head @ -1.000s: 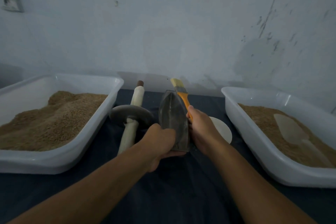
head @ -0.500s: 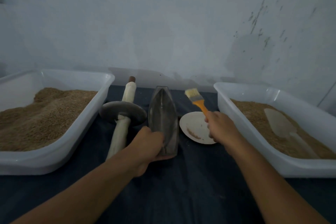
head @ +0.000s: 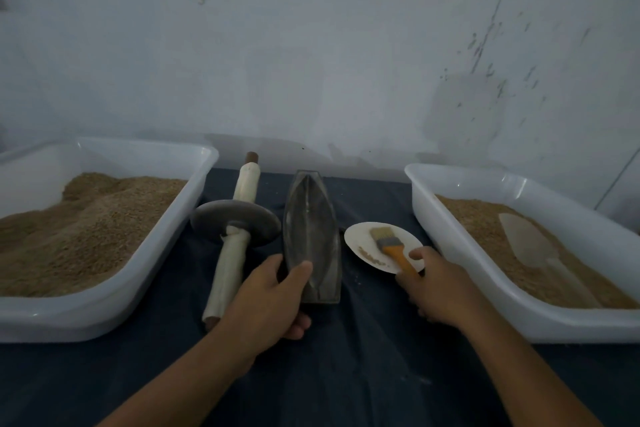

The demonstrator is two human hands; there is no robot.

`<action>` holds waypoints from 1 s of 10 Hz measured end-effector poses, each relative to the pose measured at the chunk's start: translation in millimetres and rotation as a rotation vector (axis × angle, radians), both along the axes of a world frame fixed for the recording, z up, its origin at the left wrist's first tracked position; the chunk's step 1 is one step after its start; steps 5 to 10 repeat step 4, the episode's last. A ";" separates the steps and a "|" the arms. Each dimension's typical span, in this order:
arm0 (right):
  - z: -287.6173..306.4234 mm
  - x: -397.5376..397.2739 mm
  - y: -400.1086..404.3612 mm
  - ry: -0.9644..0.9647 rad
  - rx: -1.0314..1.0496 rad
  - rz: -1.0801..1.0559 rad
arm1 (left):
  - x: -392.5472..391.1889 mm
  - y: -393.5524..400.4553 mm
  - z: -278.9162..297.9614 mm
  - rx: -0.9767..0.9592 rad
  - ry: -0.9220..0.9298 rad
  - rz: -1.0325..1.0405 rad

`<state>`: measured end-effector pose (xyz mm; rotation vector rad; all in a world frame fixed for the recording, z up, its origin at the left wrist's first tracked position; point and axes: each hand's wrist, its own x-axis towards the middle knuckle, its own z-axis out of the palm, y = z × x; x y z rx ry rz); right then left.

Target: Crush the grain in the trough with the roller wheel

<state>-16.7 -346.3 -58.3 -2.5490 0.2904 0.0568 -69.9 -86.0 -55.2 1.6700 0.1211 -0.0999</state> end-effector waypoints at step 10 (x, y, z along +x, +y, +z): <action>11.4 -32.9 12.6 -0.132 -0.576 0.135 | -20.2 5.3 -5.1 0.187 -0.305 -0.013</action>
